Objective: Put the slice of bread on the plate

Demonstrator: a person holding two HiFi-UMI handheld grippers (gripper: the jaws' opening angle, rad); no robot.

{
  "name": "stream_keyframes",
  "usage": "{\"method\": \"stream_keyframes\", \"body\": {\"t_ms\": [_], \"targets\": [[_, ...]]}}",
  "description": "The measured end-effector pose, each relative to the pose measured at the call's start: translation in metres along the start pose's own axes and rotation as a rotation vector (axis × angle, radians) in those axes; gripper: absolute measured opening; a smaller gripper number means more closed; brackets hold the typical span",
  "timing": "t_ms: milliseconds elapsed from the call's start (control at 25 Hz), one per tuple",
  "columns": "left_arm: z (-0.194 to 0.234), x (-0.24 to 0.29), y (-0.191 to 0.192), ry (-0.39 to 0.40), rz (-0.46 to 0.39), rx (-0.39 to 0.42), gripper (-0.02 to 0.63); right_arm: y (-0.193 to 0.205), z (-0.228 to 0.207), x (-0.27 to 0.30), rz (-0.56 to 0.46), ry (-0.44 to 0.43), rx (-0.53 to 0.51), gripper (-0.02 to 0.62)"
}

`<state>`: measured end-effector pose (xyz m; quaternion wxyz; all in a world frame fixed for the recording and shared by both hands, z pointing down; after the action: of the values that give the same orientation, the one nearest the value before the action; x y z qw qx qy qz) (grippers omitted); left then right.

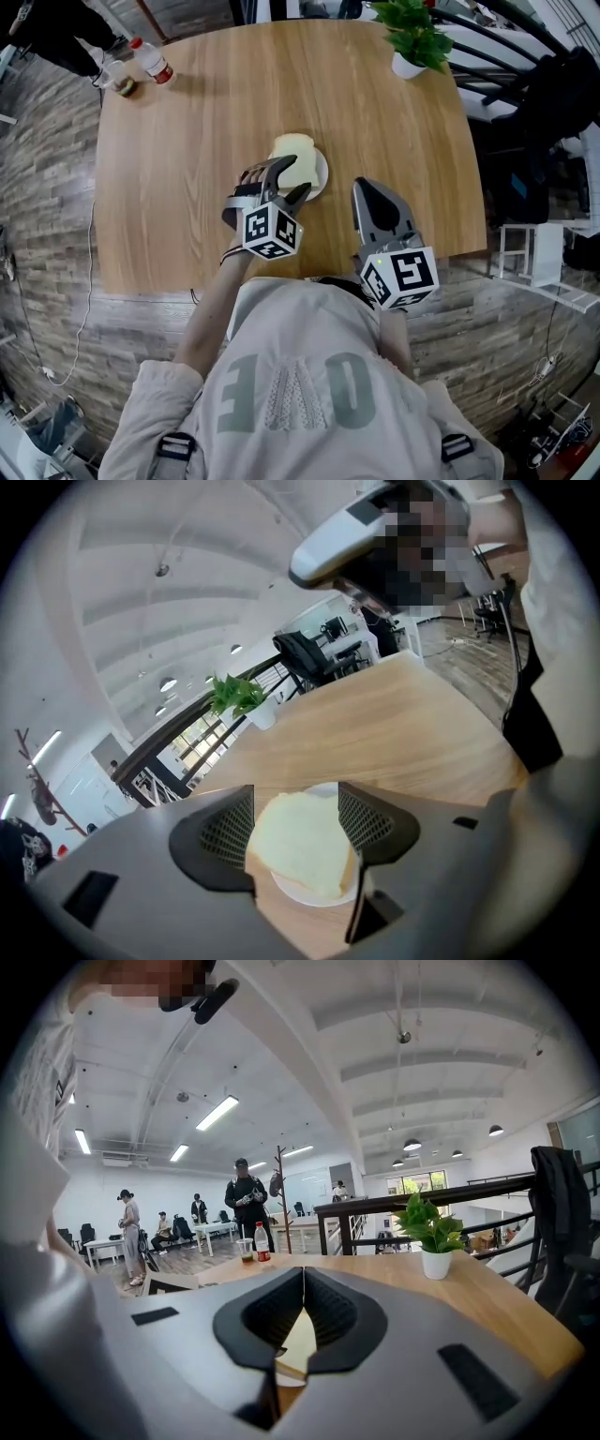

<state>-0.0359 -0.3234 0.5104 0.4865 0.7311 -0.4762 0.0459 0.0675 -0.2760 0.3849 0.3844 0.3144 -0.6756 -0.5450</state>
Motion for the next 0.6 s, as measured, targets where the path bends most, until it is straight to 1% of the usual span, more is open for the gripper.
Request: {"method": "stream_keyframes", "body": {"t_ms": [200,360,400,480,600], "targets": [[0.019,-0.017,-0.02,-0.059,-0.074,-0.139,0.262,-0.008,0.0,0.004,-0.005,-0.007,-0.064,0.018],[0.043,-0.043,-0.039,-0.134,-0.192,-0.308,0.261,-0.02,0.0,0.01,-0.028,-0.005,-0.132,0.018],[0.049,-0.05,-0.044,-0.161,-0.223,-0.335,0.261,-0.024,0.001,0.012,-0.036,-0.008,-0.146,0.018],[0.065,-0.067,-0.052,-0.229,-0.272,-0.36,0.255,-0.033,0.005,0.017,-0.055,-0.02,-0.172,0.018],[0.095,-0.099,-0.066,-0.351,-0.368,-0.403,0.202,-0.048,0.011,0.024,-0.094,-0.043,-0.217,0.018]]}}
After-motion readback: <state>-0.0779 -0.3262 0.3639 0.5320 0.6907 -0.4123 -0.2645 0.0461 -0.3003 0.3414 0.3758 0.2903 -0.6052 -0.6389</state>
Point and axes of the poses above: the fingertips, and each gripper's own axes: x forward along the fingers, z to its left, y out of its underside, the point moved 3 cm from there along -x, backward along the fingers, and after that the axes turned 2 degrees about -z, right-handed, at the moved point
